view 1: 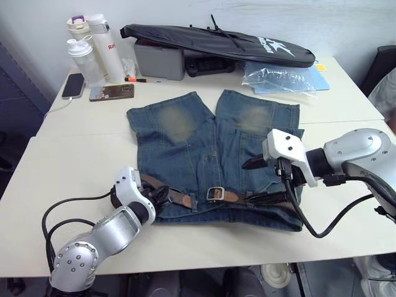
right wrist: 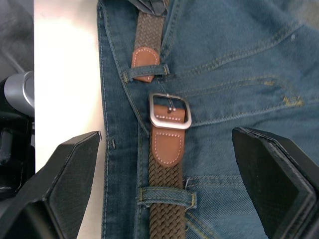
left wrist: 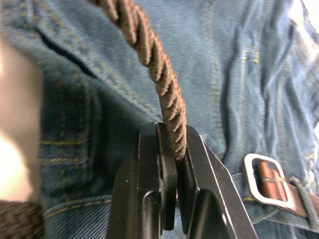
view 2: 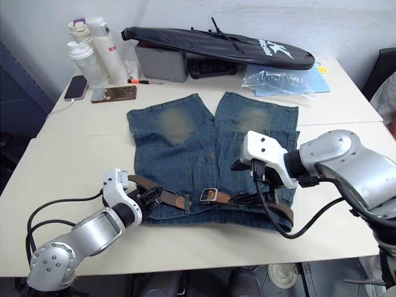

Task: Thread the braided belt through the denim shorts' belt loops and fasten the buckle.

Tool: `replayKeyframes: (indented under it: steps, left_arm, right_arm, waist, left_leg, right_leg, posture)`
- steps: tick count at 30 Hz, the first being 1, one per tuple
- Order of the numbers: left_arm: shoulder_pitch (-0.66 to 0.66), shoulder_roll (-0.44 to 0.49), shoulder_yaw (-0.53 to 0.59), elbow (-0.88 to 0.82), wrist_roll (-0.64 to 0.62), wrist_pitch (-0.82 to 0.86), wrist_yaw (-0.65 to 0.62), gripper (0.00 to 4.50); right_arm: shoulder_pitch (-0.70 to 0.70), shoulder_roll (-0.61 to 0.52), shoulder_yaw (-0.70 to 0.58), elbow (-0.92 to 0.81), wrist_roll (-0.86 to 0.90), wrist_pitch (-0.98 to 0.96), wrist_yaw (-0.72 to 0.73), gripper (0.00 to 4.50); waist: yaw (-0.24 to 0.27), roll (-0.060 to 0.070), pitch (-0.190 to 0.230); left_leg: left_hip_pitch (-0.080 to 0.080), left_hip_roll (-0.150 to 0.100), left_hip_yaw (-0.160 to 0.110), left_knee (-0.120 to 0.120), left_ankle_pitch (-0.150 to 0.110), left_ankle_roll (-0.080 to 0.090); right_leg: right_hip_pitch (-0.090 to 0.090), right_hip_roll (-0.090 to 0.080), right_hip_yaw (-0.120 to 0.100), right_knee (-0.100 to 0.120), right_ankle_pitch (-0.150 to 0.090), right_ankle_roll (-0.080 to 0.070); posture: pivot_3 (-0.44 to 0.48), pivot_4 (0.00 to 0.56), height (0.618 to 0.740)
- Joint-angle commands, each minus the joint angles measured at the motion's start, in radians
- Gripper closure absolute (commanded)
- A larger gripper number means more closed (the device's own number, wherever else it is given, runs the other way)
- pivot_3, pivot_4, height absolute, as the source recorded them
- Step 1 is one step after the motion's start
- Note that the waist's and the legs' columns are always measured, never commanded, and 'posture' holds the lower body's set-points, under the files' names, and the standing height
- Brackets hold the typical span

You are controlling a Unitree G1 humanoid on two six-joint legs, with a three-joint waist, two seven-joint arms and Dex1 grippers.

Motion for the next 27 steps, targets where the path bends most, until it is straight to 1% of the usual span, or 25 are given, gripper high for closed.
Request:
replayKeyframes:
  steps: [1,2,6,10,15,20,27]
  left_arm:
    - [0.006,-0.036,-0.034,-0.064,0.006,-0.029,0.049,4.5]
    - [0.006,-0.042,-0.04,-0.064,0.007,-0.031,0.06,4.5]
    - [0.025,-0.132,-0.068,-0.038,0.004,-0.08,0.09,4.5]
    - [0.061,-0.173,-0.091,-0.048,-0.012,-0.1,0.147,4.5]
    - [0.056,-0.171,-0.111,-0.041,-0.017,-0.097,0.166,4.5]
    - [-0.007,-0.155,-0.141,-0.005,-0.009,-0.054,0.126,4.5]
    - [-0.065,-0.111,-0.168,0.027,-0.049,0.014,0.082,4.5]
  right_arm:
    - [-0.044,0.009,0.017,0.014,-0.021,-0.011,0.023,0.02]
    - [-0.053,0.013,0.024,0.019,-0.025,-0.011,0.025,0.02]
    - [-0.093,0.031,0.049,0.055,-0.039,-0.026,0.054,0.02]
    - [-0.122,0.042,0.075,0.103,-0.071,-0.059,0.093,0.02]
    - [-0.147,0.068,0.095,0.142,-0.1,-0.084,0.119,0.02]
    - [-0.159,0.093,0.099,0.158,-0.118,-0.086,0.131,0.02]
    - [-0.155,0.111,0.09,0.148,-0.119,-0.074,0.119,0.02]
  waist:
    - [0.002,0.0,0.0]
    - [0.001,0.0,0.0]
    - [0.001,0.0,0.0]
    - [0.002,0.0,0.0]
    - [0.001,0.001,0.0]
    - [0.003,0.001,0.0]
    - [0.001,0.001,0.0]
  left_leg:
    - [0.0,0.0,0.0,0.0,0.0,0.0]
    - [0.0,0.0,0.0,0.0,0.0,0.0]
    - [0.0,0.0,0.0,0.001,0.0,0.0]
    - [0.0,0.0,0.0,0.002,0.0,0.0]
    - [0.0,0.0,0.0,0.002,0.0,0.0]
    - [-0.001,0.0,0.0,0.003,0.0,0.0]
    - [-0.001,0.0,0.0,0.002,0.0,0.0]
  right_leg:
    - [0.0,0.0,0.0,0.0,0.0,0.0]
    - [0.0,0.0,0.0,0.0,0.0,0.0]
    - [0.0,0.0,0.0,-0.001,0.0,0.0]
    - [0.001,0.0,0.0,-0.001,0.0,0.0]
    - [0.001,0.0,0.0,-0.001,0.0,0.0]
    - [0.001,0.0,0.0,-0.002,0.0,0.0]
    - [0.001,0.001,0.0,-0.002,0.0,0.0]
  posture:
    - [0.0,0.15,0.652]
    - [0.0,0.15,0.652]
    - [0.0,0.15,0.652]
    - [0.0,0.15,0.652]
    - [0.0,0.15,0.652]
    - [0.0,0.15,0.652]
    - [0.0,0.15,0.652]
